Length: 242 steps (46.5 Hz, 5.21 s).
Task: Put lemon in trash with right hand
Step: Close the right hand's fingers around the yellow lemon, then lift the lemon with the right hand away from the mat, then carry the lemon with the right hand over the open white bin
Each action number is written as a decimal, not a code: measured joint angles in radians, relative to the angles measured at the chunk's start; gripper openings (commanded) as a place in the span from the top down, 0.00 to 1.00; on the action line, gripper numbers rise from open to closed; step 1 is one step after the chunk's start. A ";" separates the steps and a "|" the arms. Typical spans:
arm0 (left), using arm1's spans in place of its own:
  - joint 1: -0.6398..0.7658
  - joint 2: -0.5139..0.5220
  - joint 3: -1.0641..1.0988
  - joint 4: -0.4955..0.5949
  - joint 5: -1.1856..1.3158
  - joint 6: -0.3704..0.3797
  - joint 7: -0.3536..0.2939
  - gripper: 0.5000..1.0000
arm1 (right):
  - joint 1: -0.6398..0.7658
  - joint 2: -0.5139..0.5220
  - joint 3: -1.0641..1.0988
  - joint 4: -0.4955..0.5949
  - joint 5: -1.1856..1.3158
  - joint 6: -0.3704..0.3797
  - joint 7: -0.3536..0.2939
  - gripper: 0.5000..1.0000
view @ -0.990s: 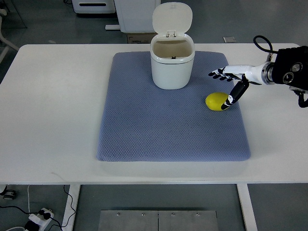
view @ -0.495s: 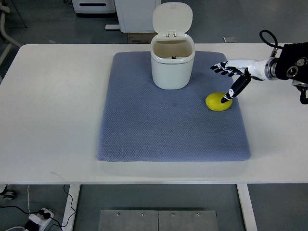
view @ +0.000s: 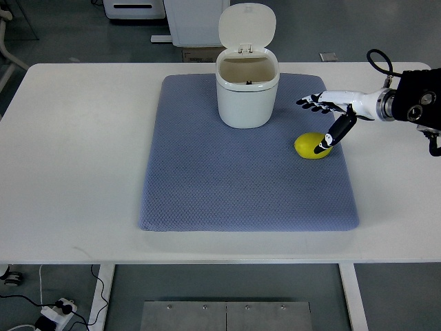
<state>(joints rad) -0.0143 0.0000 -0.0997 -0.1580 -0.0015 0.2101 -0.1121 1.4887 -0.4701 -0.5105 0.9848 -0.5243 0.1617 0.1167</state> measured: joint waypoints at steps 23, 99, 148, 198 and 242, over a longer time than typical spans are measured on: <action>0.000 0.000 0.000 0.000 0.000 0.000 0.000 0.00 | -0.024 0.013 -0.046 -0.002 -0.027 -0.035 0.024 0.18; 0.000 0.000 0.000 0.000 0.000 0.000 0.000 0.00 | -0.031 0.045 -0.070 -0.003 -0.028 -0.092 0.027 0.90; 0.000 0.000 0.000 0.000 0.000 0.000 0.000 0.00 | 0.122 -0.126 -0.014 -0.008 0.066 -0.010 0.040 1.00; 0.001 0.000 0.000 0.000 0.000 0.000 0.000 0.00 | 0.057 -0.040 0.280 -0.004 0.475 -0.196 0.006 1.00; 0.000 0.000 0.000 0.000 0.000 0.000 0.000 0.00 | -0.174 0.193 0.585 0.000 0.489 -0.534 0.061 1.00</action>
<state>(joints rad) -0.0142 0.0000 -0.0997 -0.1580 -0.0015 0.2102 -0.1118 1.3145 -0.2772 0.0743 0.9848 -0.0354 -0.3721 0.1774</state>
